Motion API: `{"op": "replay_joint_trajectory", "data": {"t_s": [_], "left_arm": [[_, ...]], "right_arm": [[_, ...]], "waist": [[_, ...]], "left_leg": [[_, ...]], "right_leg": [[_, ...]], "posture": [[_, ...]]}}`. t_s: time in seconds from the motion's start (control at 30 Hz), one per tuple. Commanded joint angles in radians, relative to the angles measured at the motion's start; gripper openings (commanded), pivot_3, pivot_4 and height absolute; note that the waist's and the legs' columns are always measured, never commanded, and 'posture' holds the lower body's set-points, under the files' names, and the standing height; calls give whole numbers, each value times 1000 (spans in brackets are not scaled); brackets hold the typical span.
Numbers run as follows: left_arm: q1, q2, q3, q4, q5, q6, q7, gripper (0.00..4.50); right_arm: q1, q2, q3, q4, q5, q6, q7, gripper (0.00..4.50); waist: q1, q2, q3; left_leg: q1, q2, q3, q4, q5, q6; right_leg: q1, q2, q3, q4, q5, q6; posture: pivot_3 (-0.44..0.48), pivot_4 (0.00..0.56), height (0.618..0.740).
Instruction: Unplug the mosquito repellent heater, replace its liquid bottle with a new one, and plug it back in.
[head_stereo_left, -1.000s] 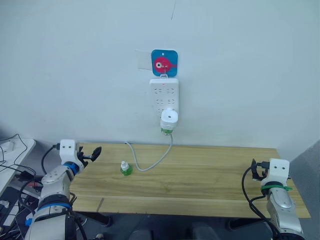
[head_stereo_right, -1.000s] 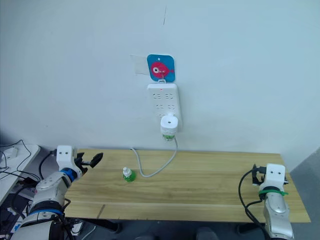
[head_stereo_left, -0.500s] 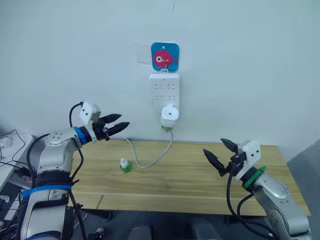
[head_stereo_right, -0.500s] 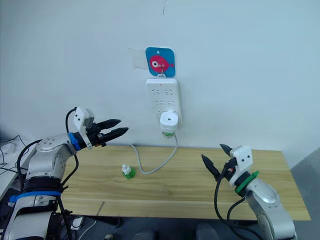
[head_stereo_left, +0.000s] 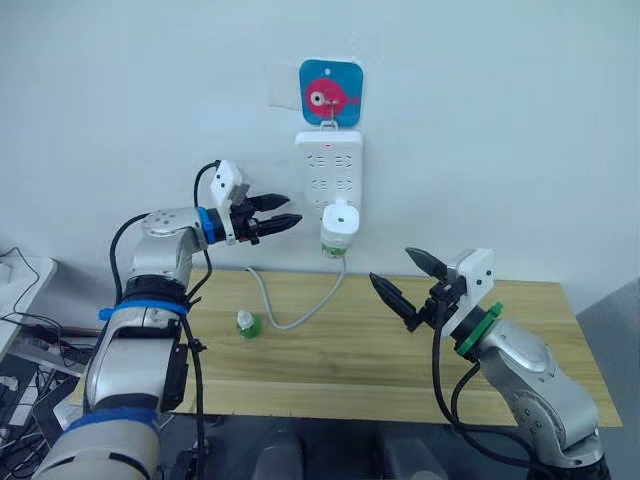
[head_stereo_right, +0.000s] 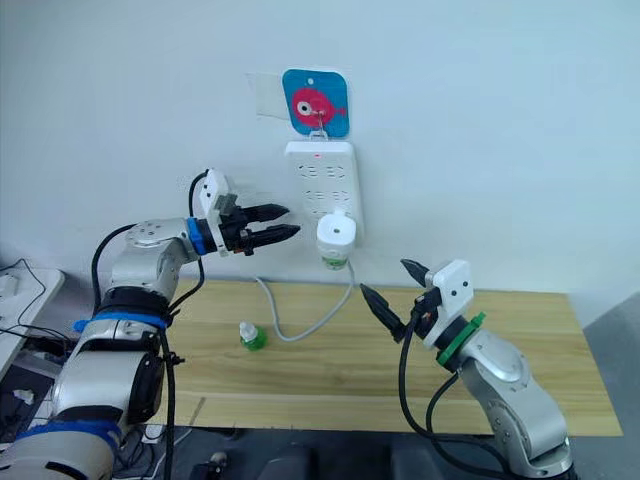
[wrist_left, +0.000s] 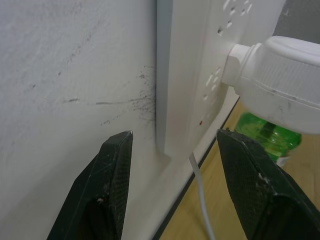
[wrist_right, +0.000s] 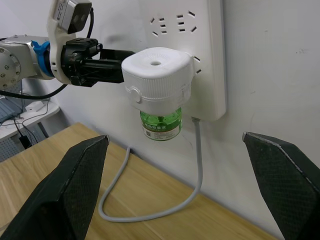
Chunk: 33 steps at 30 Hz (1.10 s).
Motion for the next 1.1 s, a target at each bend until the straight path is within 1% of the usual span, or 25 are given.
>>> {"op": "replay_joint_trajectory", "data": {"t_s": [0.03, 0.2, 0.27, 0.4, 0.57, 0.73, 0.9, 1.0, 1.1], "left_arm": [[-70, -19, 0, 81, 24, -71, -22, 2753], [-136, -64, 2, 183, 54, -129, -22, 2753], [-154, -78, 4, 208, 62, -144, -25, 2753], [-177, -103, 6, 239, 75, -171, -43, 2753], [-190, -125, 6, 238, 72, -164, -93, 2753], [-191, -120, 4, 209, 62, -115, -172, 2753], [-183, -122, 16, 184, 54, -93, -175, 2753], [-184, -120, 27, 181, 47, -76, -170, 2251], [-183, -118, 31, 179, 49, -71, -165, 1331]], "right_arm": [[-7, 9, 0, -58, -3, 5, -26, 4500], [0, 7, -2, -71, -17, 17, -53, 4500], [5, 11, -6, -77, -19, 23, -67, 4500], [12, 13, -6, -87, -20, 31, -82, 4500], [22, 22, 0, -97, -17, 40, -93, 4500], [25, 29, 3, -98, -17, 44, -97, 4500], [12, 41, 11, -93, -24, 47, -104, 4500], [-5, 56, 22, -101, -25, 69, -122, 4500], [-37, 86, 43, -116, -33, 111, -166, 4500]], "waist": [[-1, 0, 1], [-1, -1, 4], [0, -2, 5], [-3, -2, 5], [-7, -2, 5], [-21, -2, 5], [-22, -2, 5], [-23, -2, 5], [-24, -2, 5]], "left_leg": [[0, 0, 0, 0, 0, 0], [-1, 0, -2, 1, 0, 0], [-1, -1, -2, 1, 0, 0], [-1, -1, -3, 2, 0, 0], [-2, -1, -5, 2, 0, 0], [-2, -1, -5, 2, 0, 0], [-2, -1, -5, 2, 0, 0], [-2, -1, -5, 2, 0, 0], [-2, -1, -6, 2, 0, 0]], "right_leg": [[0, 0, 0, 0, 0, 0], [0, 0, -2, 1, 0, 0], [1, 0, -3, 1, 0, 0], [1, 0, -3, 1, 0, 0], [1, 0, -5, 1, 0, 0], [1, 0, -5, 1, 0, 0], [1, 0, -5, 1, 0, 0], [1, 0, -5, 1, 0, 0], [1, 0, -5, 1, 0, 0]], "posture": [[-17, 173, 740], [-34, 174, 740], [-48, 172, 740], [-48, 172, 740], [-58, 167, 740], [-53, 164, 740], [-47, 162, 740], [-47, 163, 740], [-53, 167, 740]]}}
